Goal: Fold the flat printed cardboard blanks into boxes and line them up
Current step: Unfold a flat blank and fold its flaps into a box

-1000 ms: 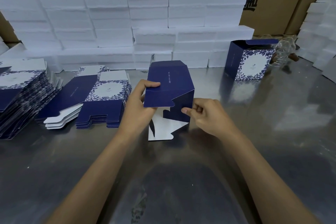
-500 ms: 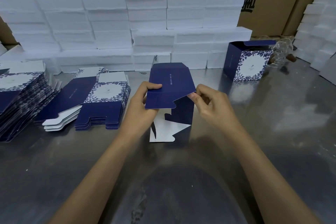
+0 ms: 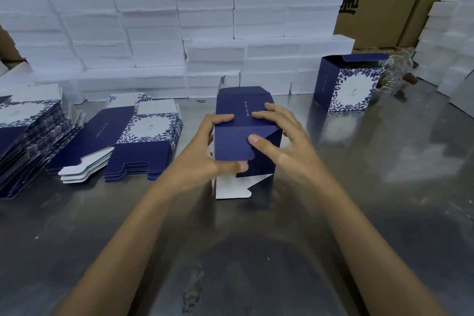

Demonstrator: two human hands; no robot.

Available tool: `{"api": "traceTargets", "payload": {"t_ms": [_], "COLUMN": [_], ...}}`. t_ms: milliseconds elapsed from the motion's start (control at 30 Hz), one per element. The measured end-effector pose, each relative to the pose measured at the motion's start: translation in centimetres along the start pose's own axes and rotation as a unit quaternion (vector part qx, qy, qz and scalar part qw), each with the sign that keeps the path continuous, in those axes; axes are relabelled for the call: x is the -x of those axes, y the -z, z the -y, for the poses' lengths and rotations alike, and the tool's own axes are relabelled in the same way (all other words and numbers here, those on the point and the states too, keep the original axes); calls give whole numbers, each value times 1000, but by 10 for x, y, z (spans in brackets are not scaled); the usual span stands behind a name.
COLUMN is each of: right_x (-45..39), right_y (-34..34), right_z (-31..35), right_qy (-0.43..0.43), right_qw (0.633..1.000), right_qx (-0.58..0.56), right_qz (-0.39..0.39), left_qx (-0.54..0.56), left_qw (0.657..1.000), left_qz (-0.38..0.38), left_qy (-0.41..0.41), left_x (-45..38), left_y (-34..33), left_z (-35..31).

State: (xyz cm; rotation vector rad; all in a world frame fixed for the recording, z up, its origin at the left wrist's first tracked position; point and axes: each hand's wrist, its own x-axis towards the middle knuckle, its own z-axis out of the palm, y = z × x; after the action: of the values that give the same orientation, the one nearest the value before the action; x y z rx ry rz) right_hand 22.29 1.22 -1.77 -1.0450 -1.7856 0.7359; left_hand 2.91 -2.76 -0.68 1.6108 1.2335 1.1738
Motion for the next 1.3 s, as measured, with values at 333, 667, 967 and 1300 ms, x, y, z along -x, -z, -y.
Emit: {"api": "traceTargets", "payload": {"t_ms": [333, 667, 967, 1300], "right_x": [1, 6, 2, 0], "right_y": [-14, -28, -19, -8], "right_z": [3, 10, 7, 5], "right_qy": [11, 14, 11, -23], "right_qw": [993, 990, 989, 981], "right_qx": [-89, -90, -122, -183], "right_qz": [-73, -109, -84, -54], "left_qx": [112, 72, 70, 84], "left_qw": [983, 972, 979, 974], "left_qz": [-136, -201, -166, -200], "left_qy": [-49, -103, -93, -67], "left_x": [0, -1, -2, -3], "left_y": [-17, -33, -21, -19], "left_z": [1, 5, 4, 5]}}
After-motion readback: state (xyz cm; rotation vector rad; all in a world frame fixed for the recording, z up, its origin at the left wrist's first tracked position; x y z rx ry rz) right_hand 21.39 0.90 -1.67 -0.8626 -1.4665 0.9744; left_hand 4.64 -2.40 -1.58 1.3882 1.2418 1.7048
